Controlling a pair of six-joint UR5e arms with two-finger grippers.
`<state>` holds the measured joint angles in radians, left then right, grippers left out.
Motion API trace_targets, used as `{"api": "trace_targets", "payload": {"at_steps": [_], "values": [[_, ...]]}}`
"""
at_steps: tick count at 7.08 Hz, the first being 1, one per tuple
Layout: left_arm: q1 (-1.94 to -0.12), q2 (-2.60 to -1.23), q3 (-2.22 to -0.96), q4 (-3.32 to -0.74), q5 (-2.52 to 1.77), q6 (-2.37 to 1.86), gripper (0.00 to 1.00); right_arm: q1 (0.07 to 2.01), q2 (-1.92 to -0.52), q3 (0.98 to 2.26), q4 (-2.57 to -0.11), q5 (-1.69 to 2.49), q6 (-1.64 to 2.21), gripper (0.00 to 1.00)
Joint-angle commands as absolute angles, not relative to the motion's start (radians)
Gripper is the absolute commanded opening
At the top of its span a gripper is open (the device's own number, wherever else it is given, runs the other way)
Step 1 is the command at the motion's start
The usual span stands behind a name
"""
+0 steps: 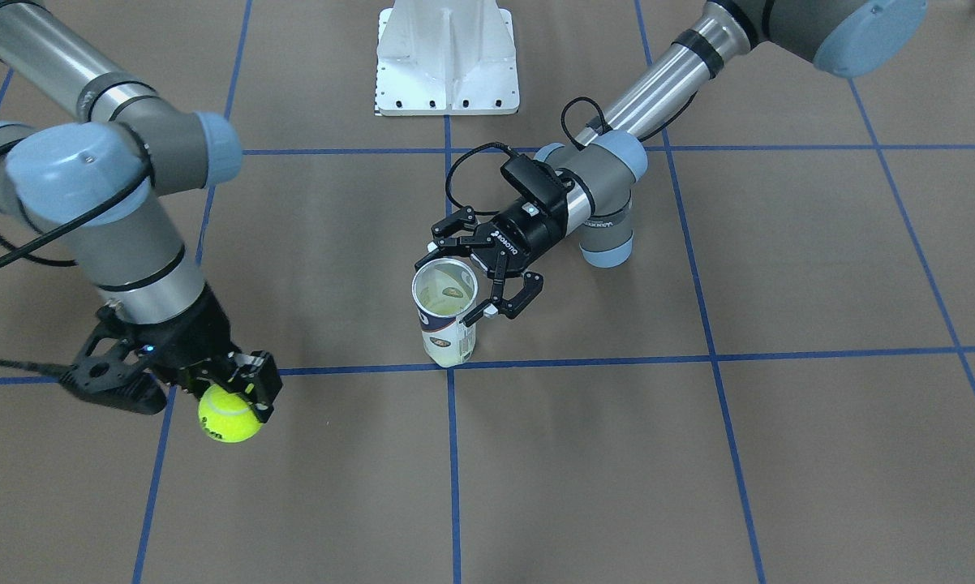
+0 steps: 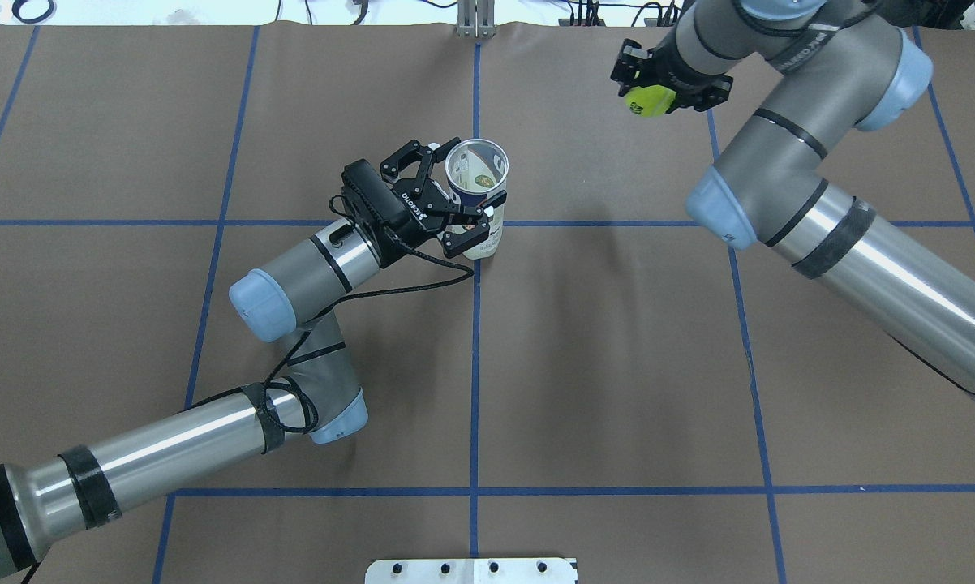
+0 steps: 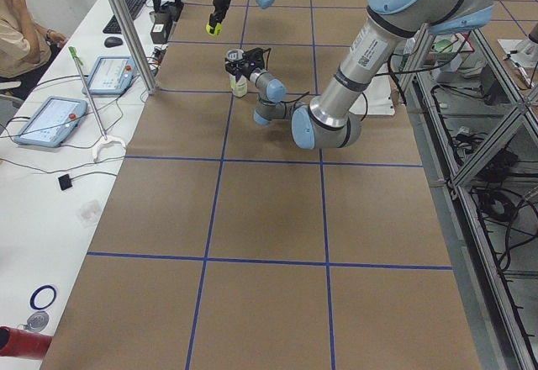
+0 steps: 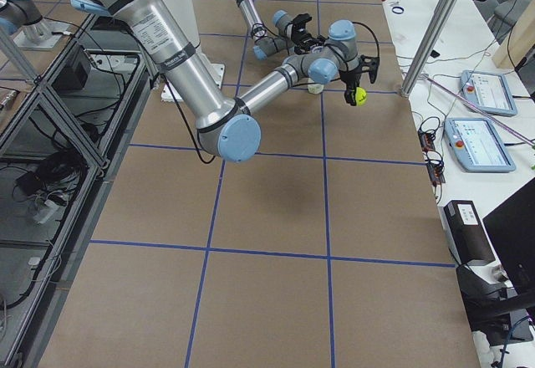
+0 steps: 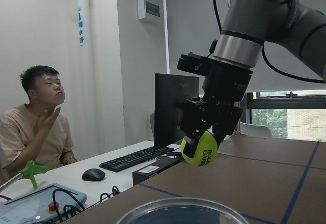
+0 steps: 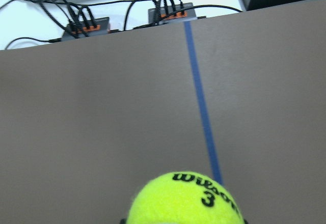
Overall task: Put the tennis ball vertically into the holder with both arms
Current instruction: 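Lift the second ball with the right gripper and carry it over the can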
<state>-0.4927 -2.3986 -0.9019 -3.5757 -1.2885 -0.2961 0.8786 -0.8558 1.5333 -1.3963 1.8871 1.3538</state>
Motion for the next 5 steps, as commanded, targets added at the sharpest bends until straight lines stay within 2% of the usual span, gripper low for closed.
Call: {"api": "trace_targets", "payload": {"at_steps": [1,3,4,5], "values": [[-0.488,-2.399,-0.902,-3.576,-1.287,-0.296,0.99,0.766,-0.685,1.623,-1.691,1.827,1.568,0.00],[-0.485,-2.399,-0.902,-3.576,-1.287,-0.296,0.99,0.710,-0.568,1.623,-1.802,1.815,1.632,0.00],[-0.485,-2.399,-0.902,-3.576,-1.287,-0.296,0.99,0.694,-0.566,1.623,-1.802,1.813,1.640,0.00],[-0.485,-2.399,-0.902,-3.576,-1.287,-0.296,0.99,0.675,-0.572,1.621,-1.802,1.789,1.640,0.06]]}}
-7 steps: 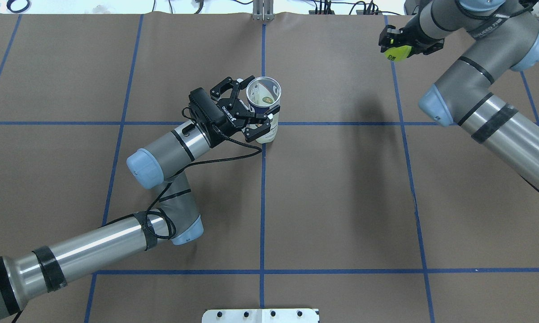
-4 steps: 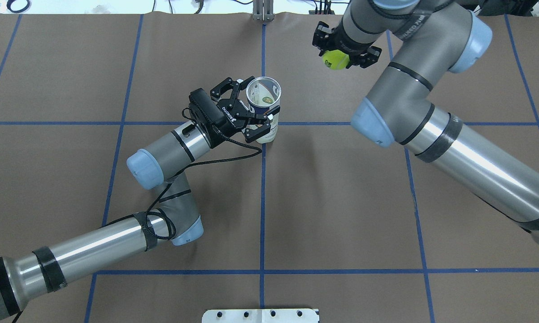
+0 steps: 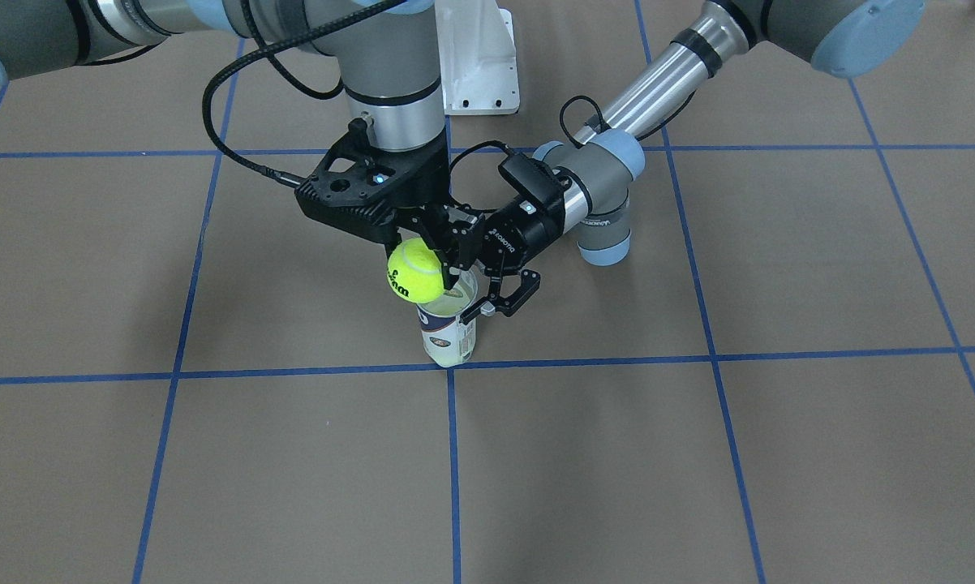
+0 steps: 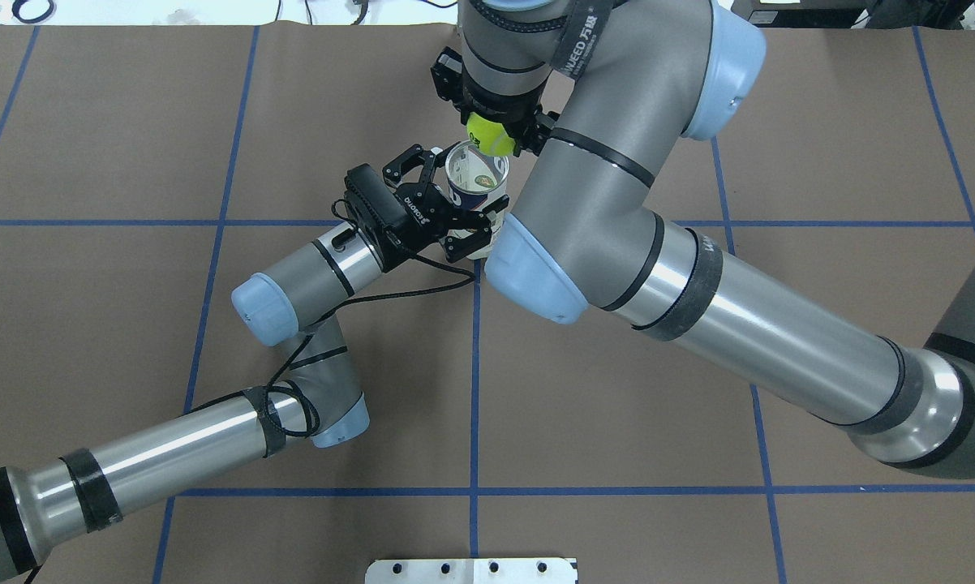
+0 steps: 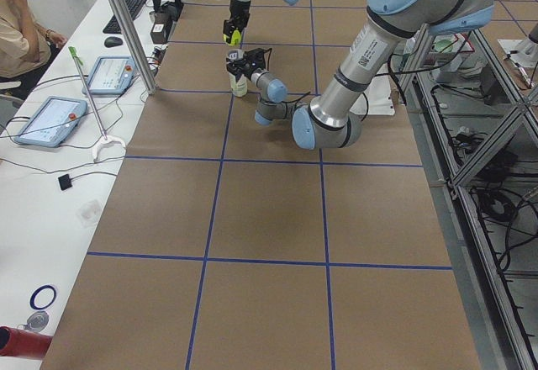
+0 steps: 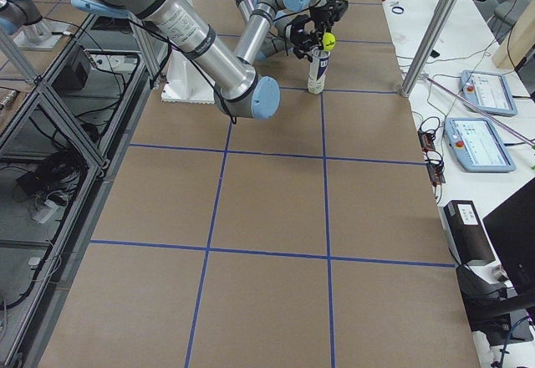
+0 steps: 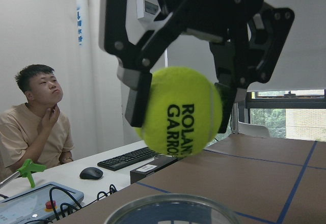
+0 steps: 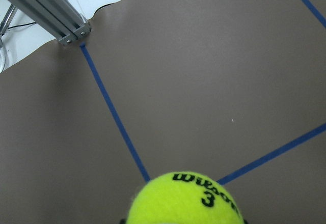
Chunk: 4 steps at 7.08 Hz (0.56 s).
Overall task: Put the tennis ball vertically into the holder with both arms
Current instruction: 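Lower the second ball into the can and open the right gripper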
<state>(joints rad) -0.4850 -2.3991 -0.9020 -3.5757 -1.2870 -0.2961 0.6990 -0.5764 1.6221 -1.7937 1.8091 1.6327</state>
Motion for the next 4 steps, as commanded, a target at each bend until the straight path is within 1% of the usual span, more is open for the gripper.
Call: {"api": "trace_targets", "payload": {"at_steps": [1,2,3,4], "values": [[-0.485,-2.399,-0.902,-3.576,-1.287,-0.296,0.99,0.670,-0.569,1.620,-1.801,1.783,1.632,0.23],[-0.486,-2.399,-0.903,-3.576,-1.287,-0.296,0.99,0.669,-0.569,1.620,-1.801,1.779,1.620,0.65],[-0.486,-2.399,-0.904,-3.576,-1.287,-0.296,0.99,0.660,-0.574,1.620,-1.799,1.740,1.612,0.98],[-0.486,-2.399,-0.904,-3.576,-1.287,-0.296,0.99,0.652,-0.574,1.617,-1.799,1.733,1.602,0.99]]}}
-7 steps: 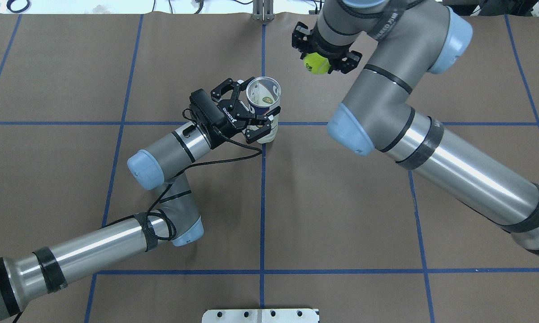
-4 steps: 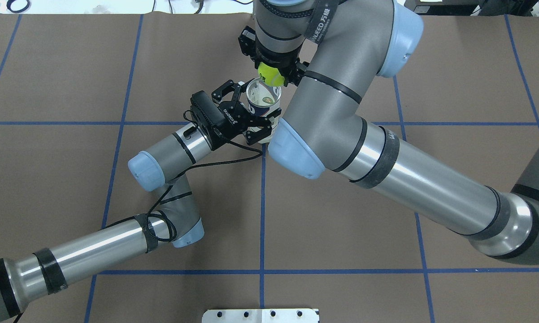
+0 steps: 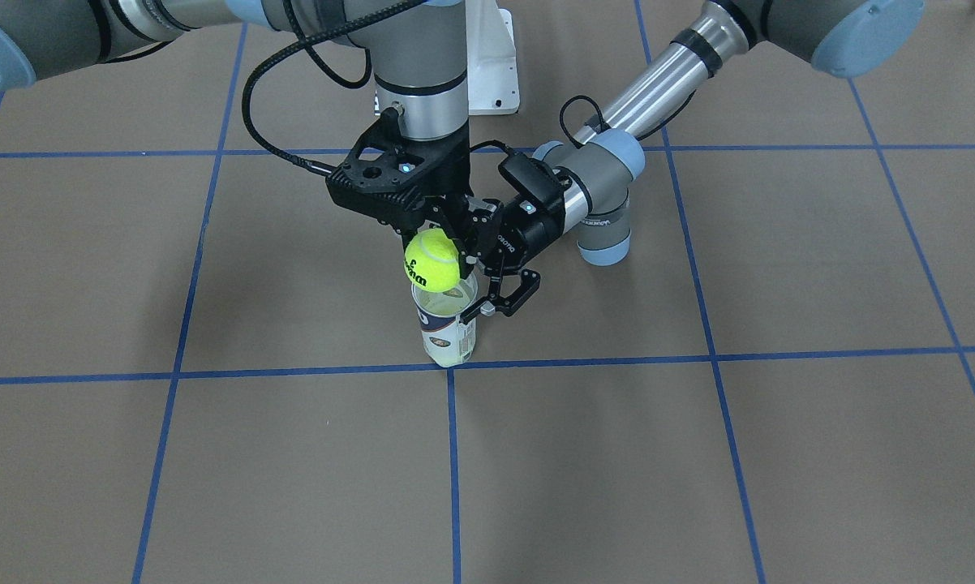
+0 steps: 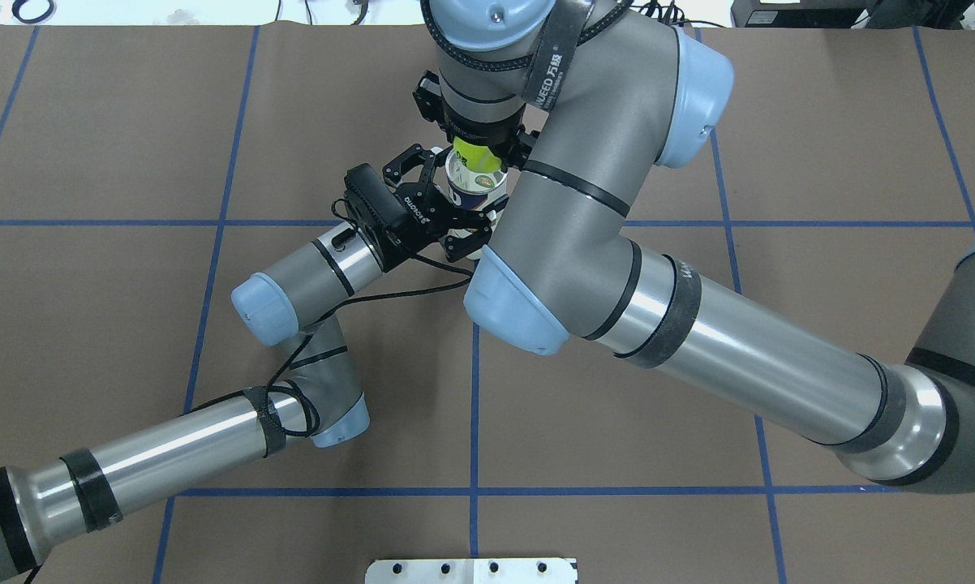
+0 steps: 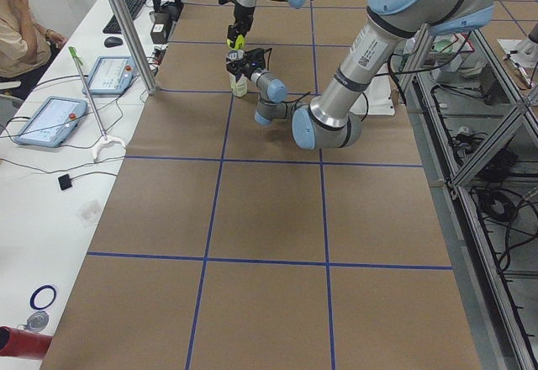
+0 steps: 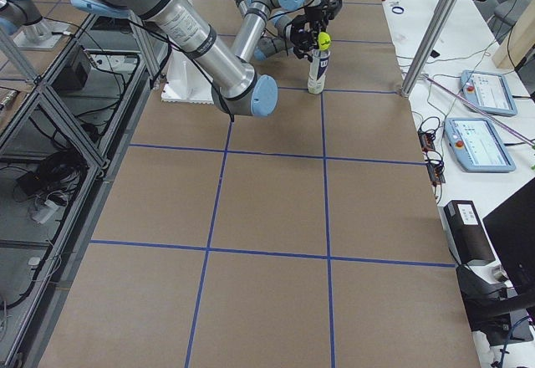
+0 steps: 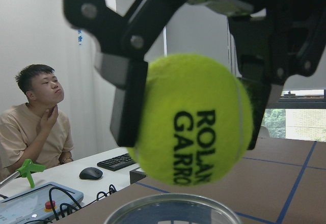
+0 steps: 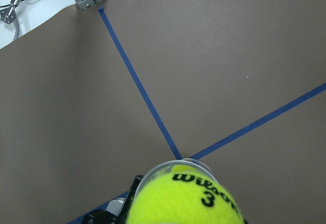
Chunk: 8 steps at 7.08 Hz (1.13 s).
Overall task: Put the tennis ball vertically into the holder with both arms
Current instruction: 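Lower the second ball into the can and open the right gripper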
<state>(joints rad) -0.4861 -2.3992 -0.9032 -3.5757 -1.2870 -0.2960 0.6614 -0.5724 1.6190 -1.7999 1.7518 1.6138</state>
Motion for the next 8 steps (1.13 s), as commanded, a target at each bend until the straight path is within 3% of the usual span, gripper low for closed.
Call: {"api": "trace_targets", "payload": {"at_steps": [1,8], "values": [[-0.485,-2.399,-0.902,-3.576,-1.287,-0.296,0.99,0.652,-0.572,1.621,-1.799,1.733,1.598,0.99],[-0.489,-2.399,-0.911,-3.576,-1.287,-0.296,0.99,0.684,-0.587,1.637,-1.799,1.782,1.456,0.99]]}}
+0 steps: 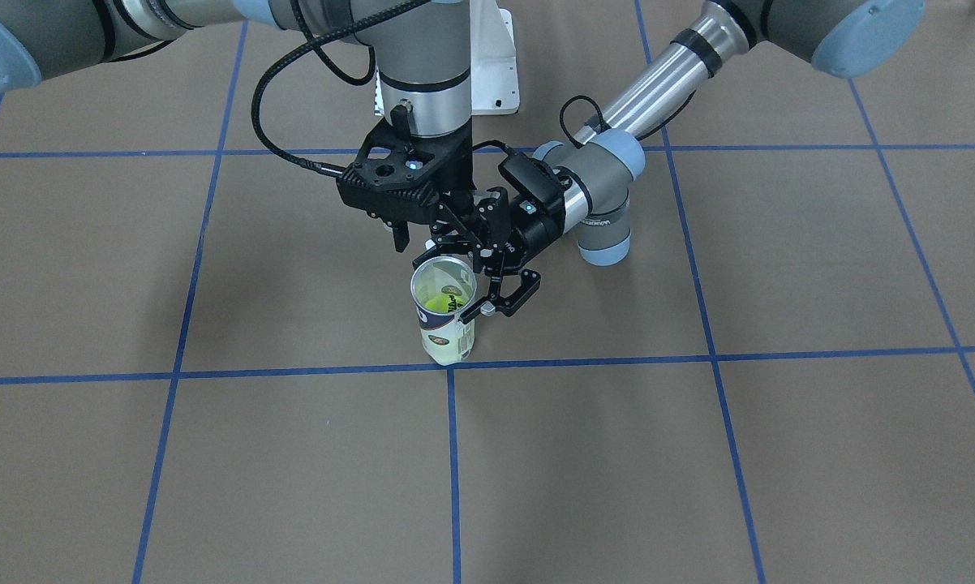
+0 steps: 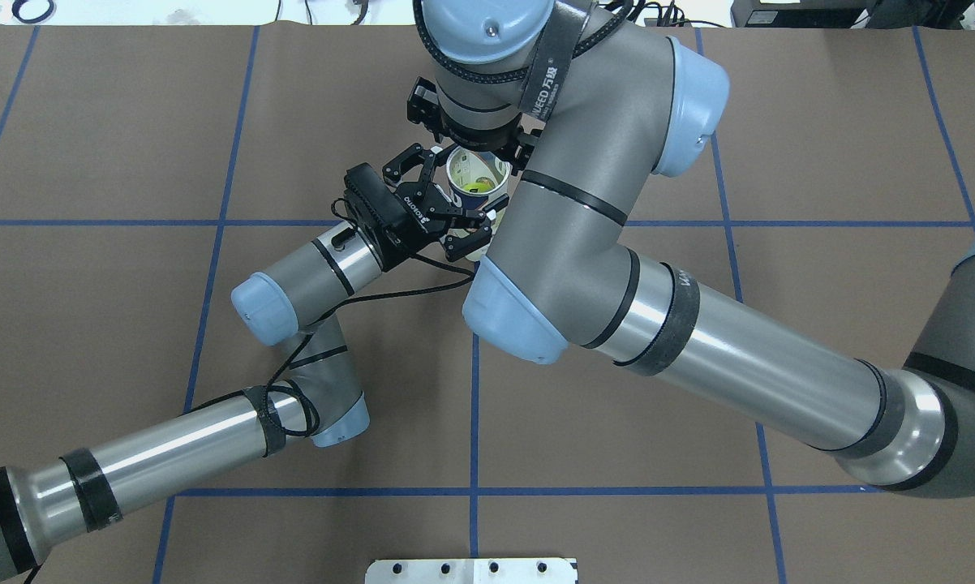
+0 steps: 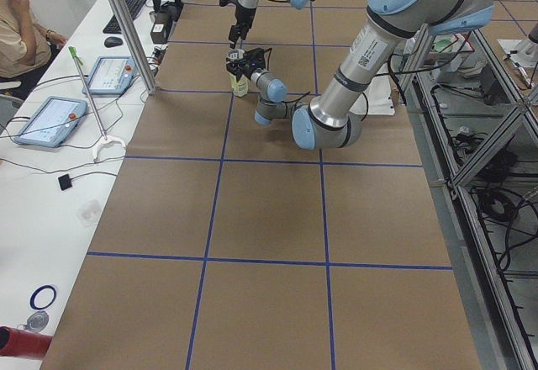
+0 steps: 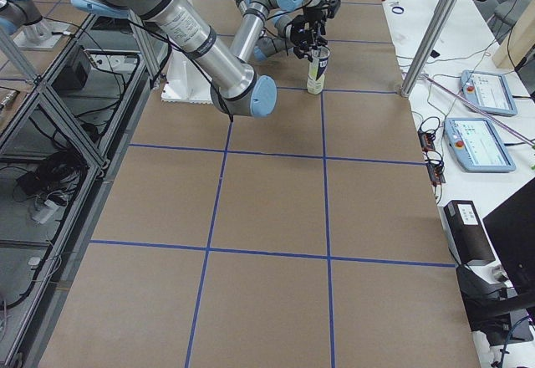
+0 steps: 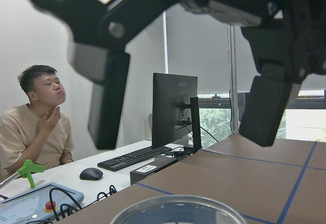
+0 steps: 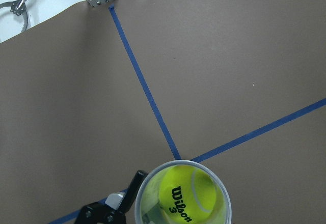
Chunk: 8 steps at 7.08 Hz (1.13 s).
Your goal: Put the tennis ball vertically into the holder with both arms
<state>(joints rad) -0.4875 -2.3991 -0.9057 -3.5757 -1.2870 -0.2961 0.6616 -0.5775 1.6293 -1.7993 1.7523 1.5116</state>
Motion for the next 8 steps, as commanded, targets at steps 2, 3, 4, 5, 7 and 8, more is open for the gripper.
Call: {"api": "trace_targets", "payload": {"at_steps": [2,3,4,5,7,8], "values": [[-0.495,-2.401,-0.933,-3.577,-1.289,-0.301,0.99,0.800,-0.656,1.704,-1.799,1.928,1.291,0.99],[-0.497,-2.401,-0.946,-3.577,-1.289,-0.302,0.99,0.874,-0.690,1.713,-1.799,1.987,1.188,0.99],[-0.500,-2.402,-0.972,-3.577,-1.289,-0.310,0.99,0.941,-0.725,1.713,-1.796,2.021,1.081,0.99],[-0.514,-2.402,-1.001,-3.577,-1.289,-0.314,0.99,1.028,-0.776,1.712,-1.793,2.063,0.951,0.99],[-0.555,-2.390,-1.020,-3.574,-1.293,-0.314,0.99,1.203,-0.971,1.704,-1.773,2.132,0.580,0.99],[-0.593,-2.352,-1.022,-3.545,-1.299,-0.313,0.99,1.273,-1.053,1.688,-1.769,2.138,0.431,0.99]]}}
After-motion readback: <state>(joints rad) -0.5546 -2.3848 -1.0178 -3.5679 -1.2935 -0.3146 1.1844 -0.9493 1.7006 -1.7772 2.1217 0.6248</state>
